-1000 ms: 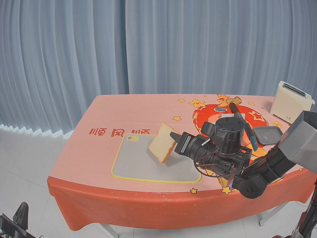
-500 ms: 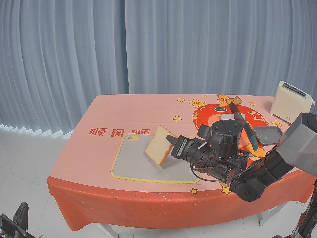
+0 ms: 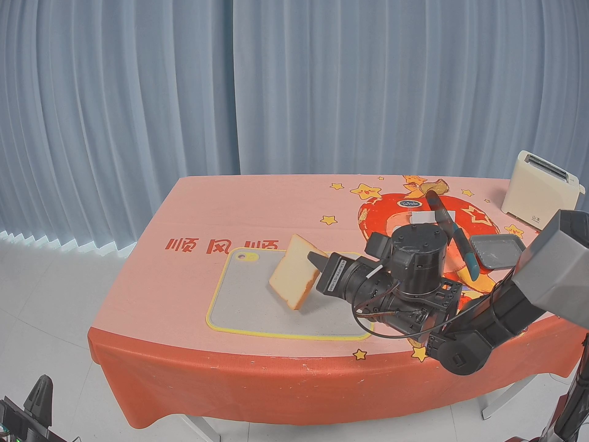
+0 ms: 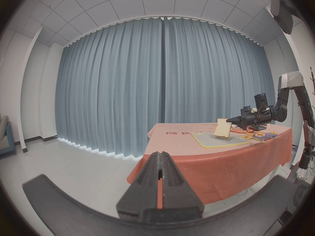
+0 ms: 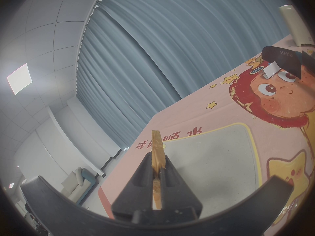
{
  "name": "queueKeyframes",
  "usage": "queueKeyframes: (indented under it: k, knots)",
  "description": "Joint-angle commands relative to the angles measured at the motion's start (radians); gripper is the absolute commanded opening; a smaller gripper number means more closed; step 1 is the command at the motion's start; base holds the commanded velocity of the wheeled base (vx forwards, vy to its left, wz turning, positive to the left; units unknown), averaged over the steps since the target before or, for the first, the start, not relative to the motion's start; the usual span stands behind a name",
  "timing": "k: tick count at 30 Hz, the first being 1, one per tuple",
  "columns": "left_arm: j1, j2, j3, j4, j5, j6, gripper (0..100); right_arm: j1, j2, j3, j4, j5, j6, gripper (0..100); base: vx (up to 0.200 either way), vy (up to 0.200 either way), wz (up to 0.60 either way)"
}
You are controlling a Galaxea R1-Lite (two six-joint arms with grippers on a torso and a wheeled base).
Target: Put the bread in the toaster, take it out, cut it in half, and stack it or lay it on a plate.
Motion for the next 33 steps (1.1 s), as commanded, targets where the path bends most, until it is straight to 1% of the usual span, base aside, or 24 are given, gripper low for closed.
queueKeyframes:
  k: [1,33]
  knots:
    - [0.0,0.001,0.018,0.0,0.0,-0.001,0,-0.006,-0.003,0.001,0.0,0.0,-0.001,0,0.0,0.0,0.0]
    - [0.0,0.0,0.018,0.0,0.0,0.001,0,0.002,0.005,0.003,-0.006,-0.001,-0.006,0,0.0,0.0,0.0]
